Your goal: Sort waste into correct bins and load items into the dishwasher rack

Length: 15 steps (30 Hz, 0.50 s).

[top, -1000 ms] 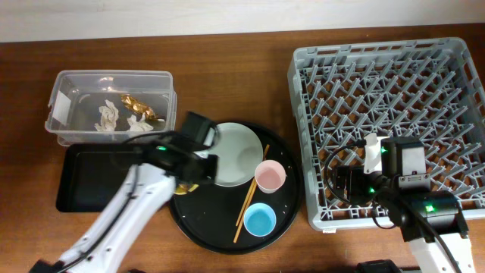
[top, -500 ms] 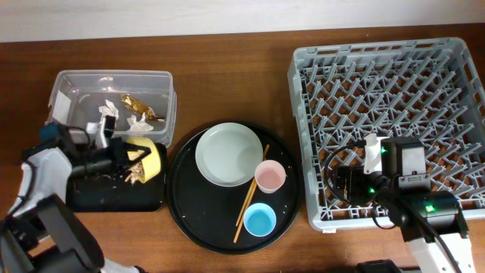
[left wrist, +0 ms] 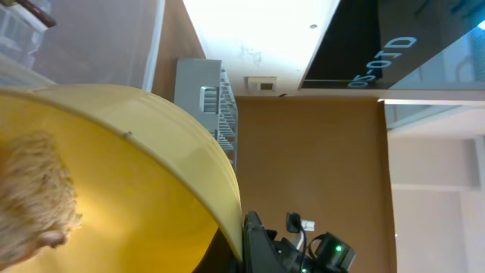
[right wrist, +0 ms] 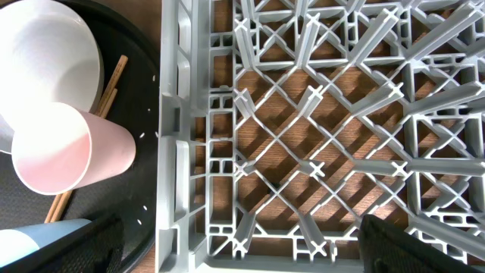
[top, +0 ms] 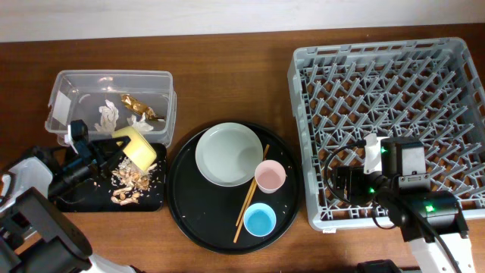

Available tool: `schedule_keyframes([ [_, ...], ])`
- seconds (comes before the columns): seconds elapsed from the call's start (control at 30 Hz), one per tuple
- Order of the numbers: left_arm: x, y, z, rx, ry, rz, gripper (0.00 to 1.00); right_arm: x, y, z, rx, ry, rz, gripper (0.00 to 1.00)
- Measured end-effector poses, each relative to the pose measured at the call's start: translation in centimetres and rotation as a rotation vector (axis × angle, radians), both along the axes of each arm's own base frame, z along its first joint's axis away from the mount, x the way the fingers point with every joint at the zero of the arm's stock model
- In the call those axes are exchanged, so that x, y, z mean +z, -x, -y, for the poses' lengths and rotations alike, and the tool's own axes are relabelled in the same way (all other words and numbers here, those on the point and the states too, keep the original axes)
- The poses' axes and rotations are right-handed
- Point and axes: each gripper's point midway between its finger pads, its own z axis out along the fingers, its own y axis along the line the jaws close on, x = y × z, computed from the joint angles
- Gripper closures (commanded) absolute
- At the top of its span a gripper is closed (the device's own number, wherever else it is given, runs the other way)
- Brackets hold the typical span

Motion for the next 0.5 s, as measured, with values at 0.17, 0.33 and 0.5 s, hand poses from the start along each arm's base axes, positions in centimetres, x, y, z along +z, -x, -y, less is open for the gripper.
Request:
schedule_keyframes([
  [0.17, 0.88, -0.18, -0.06, 0.012, 0.042, 0.029, 1.00, 0.00, 0.00, 0.00, 0.000, 0.000, 0.000, 0.01],
  [0.33, 1.00, -0.15, -0.04, 0.013, 0.053, 0.025, 1.00, 0.00, 0.00, -0.01, 0.000, 0.000, 0.000, 0.01],
  [0.5, 1.09, -0.05, 0.04, 0.016, 0.084, -0.012, 1.00, 0.00, 0.00, 0.00, 0.000, 0.000, 0.000, 0.01],
])
